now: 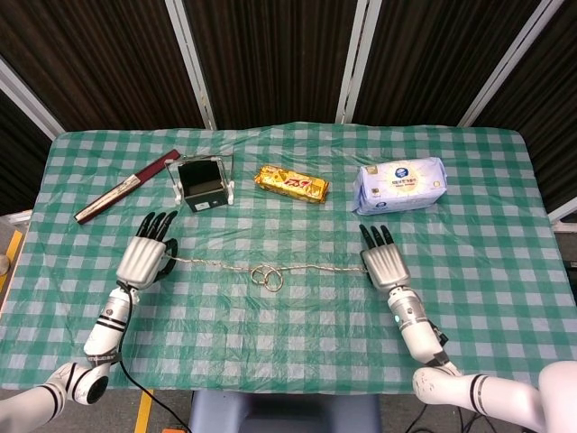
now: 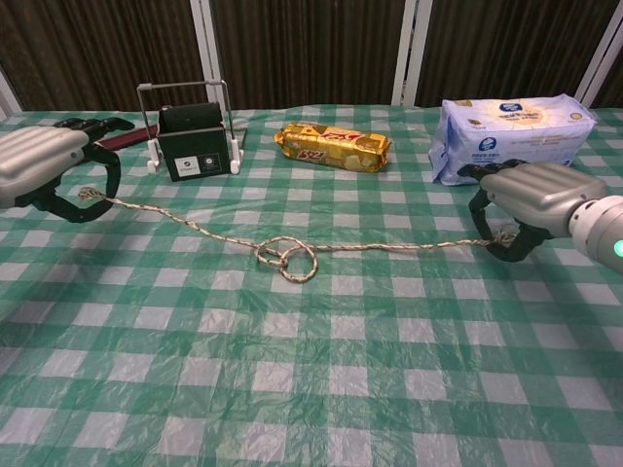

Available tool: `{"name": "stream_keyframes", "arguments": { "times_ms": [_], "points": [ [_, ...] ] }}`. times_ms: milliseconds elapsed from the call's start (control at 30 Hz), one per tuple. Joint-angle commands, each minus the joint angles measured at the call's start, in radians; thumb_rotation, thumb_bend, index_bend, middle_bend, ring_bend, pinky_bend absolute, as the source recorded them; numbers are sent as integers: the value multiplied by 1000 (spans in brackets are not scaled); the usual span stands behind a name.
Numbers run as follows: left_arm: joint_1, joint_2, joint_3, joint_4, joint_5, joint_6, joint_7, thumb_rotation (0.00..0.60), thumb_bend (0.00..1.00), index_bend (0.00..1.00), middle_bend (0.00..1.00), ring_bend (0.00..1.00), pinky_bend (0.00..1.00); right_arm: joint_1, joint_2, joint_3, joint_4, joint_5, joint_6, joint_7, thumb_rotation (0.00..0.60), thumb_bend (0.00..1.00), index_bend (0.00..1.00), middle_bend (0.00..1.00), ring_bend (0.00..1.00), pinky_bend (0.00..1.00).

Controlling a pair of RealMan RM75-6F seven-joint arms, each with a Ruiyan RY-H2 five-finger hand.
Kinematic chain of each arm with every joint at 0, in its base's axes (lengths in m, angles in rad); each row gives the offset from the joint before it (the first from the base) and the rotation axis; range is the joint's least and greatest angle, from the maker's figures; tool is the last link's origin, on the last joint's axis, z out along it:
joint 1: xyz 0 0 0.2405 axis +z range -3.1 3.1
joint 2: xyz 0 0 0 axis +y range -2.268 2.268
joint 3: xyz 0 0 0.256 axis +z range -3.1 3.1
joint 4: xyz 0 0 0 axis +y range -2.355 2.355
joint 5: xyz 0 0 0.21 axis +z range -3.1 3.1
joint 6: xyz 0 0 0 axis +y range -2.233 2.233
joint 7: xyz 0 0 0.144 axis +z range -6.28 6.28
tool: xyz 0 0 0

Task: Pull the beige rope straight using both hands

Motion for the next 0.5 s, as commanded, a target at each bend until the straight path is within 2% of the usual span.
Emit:
{"name": "stream_keyframes", "arguments": {
  "times_ms": [33,300,500],
  "points": [
    [8,12,1,-4,-3,5,4,600,429,631,15,0,0,-20,36,-7,-21,-17,24,24,600,599,714,61,0,0],
    [52,66,18,-5,-6,33,-2,600,469,632,14,0,0,-79,145,-25,-64,-36,67,90,600,598,714,61,0,0],
    [91,83,41,14,-29,15,-5,600,483,631,13,0,0,-128,199,-38,-45,-49,87,167,600,598,714,61,0,0]
  ]
}}
